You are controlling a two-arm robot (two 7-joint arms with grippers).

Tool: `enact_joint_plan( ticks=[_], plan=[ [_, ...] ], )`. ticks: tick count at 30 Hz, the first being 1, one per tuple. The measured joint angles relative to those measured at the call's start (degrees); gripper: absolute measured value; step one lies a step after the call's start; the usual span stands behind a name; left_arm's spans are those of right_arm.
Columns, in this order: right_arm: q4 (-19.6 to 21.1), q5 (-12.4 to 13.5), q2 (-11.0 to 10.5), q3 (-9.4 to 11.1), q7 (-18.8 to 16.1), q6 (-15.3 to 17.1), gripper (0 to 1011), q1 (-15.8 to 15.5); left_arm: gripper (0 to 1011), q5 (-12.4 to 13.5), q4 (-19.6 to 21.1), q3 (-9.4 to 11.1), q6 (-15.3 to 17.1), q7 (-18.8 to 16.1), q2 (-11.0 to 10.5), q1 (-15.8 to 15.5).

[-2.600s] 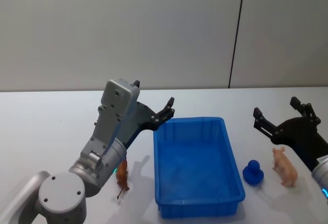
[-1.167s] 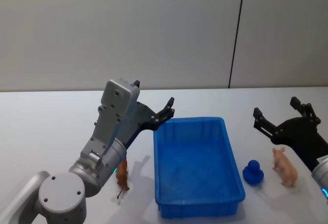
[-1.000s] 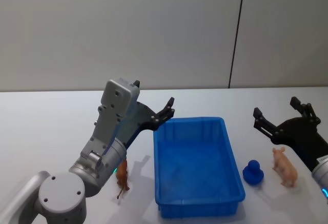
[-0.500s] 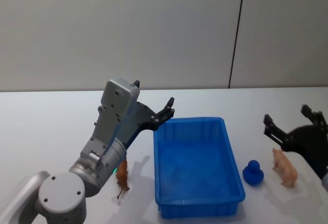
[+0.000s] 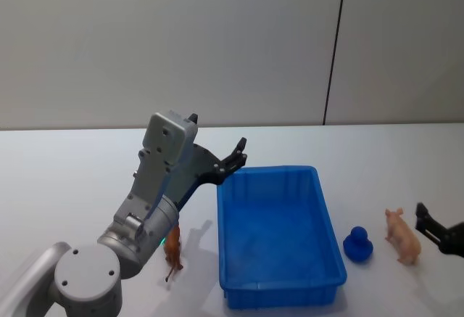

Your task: Pick up the two dolls from the table and place them into the box.

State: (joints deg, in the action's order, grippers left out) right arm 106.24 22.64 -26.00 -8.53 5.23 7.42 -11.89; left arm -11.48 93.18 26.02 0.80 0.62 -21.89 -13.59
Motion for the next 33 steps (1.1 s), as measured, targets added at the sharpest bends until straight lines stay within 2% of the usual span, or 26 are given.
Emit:
enact_joint_plan(
  ticks=[7, 12, 26, 33],
  plan=[
    [-1.08, 0.77, -0.8, 0.64, 0.02, 3.03, 1007, -0.39, 1001, 0.0, 0.0, 0.0, 0.0, 0.0, 0.0, 0.0],
    [-3.37, 0.44, -0.49, 0.51, -1.58, 5.21, 1007, 1.19, 1001, 0.0, 0.0, 0.0, 0.0, 0.0, 0.0, 0.0],
    [-11.25, -2.91, 2.89, -1.53, -6.89, 9.69, 1007, 8.05, 1001, 0.0, 0.0, 0.0, 0.0, 0.01, 0.0, 0.0],
    [-13.82, -4.36, 4.25, -2.29, -7.5, 11.73, 1007, 10.24, 1001, 0.0, 0.0, 0.0, 0.0, 0.01, 0.0, 0.0]
  ],
)
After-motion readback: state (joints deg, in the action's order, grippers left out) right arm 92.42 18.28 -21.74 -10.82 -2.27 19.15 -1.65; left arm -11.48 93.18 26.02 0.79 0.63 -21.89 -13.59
